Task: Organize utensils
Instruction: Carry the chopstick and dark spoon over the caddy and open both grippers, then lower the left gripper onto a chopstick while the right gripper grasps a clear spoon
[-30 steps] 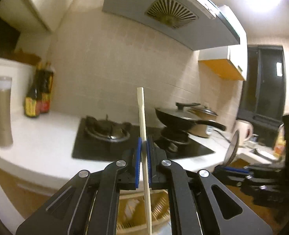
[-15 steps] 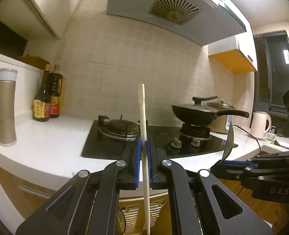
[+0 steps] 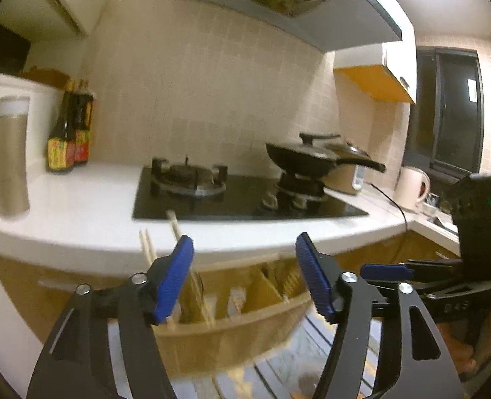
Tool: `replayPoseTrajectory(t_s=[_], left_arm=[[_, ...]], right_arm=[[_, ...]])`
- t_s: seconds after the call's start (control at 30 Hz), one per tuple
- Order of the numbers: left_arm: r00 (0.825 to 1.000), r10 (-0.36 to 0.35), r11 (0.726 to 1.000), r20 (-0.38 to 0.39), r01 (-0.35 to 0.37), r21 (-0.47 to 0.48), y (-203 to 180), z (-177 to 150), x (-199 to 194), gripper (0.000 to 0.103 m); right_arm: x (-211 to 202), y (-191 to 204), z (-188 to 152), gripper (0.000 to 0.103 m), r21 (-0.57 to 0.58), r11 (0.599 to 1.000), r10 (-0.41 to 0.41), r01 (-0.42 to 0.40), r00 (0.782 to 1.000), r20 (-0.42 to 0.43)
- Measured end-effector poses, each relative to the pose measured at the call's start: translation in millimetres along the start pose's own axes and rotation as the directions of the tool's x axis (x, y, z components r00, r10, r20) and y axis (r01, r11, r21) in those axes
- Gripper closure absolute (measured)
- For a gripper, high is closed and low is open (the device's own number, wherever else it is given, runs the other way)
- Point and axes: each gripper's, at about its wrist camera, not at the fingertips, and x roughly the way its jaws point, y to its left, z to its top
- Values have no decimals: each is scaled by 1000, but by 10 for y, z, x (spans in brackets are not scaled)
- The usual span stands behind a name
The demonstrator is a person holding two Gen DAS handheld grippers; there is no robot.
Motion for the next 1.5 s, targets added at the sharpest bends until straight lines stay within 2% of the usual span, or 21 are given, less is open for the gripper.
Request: replayPoseTrajectory(t_s=[0.17, 0.33, 0.57, 0.73, 0.87, 0.93, 1.03, 1.1, 1.27, 1.33, 1.43, 1.5], left_arm=[[990, 4, 999, -142, -10, -42, 59, -217, -217, 37], [964, 51, 997, -262, -63, -36, 137, -527, -355, 37], [909, 64, 993, -413, -99, -65, 298, -936, -361, 37], [849, 41, 987, -527, -117, -112, 457, -1168, -274, 37], [780, -33, 971, -625, -122, -203, 640, -1360, -118, 38], [757, -46, 963, -651, -140, -230, 698, -1428, -59, 39], [738, -61, 956, -672, -151, -252, 754, -1487, 38, 44], [726, -53, 958, -686, -158, -240, 721, -1506, 101, 47], [728, -1, 975, -686, -152, -163, 559, -1499, 217, 47], [723, 47, 984, -690, -152, -93, 473, -1506, 251, 48], [705, 130, 987, -697, -160, 22, 348, -1523, 285, 54], [695, 178, 983, -696, -160, 91, 292, -1538, 289, 67]], right_arm=[[-111, -48, -329, 42, 51, 999, 13, -9, 995, -98], [-104, -160, -643, 42, 135, 991, 34, -6, 978, -206], [-47, -194, -1041, 42, 140, 989, -3, 50, 949, -314], [66, -159, -1210, 42, 125, 989, -26, 83, 915, -402], [191, -191, -1307, 42, 155, 986, 11, 68, 890, -456], [247, -198, -1332, 42, 172, 983, 28, 62, 879, -476], [298, -175, -1350, 42, 159, 985, 23, 64, 871, -491], [313, -143, -1344, 42, 148, 987, 23, 58, 869, -494], [331, -59, -1247, 45, 119, 991, 10, 55, 876, -481], [364, -52, -1205, 49, 116, 992, 4, 58, 878, -478], [413, -86, -1147, 51, 88, 992, -34, 85, 880, -474], [494, -88, -1108, 53, 38, 990, -101, 135, 876, -472]])
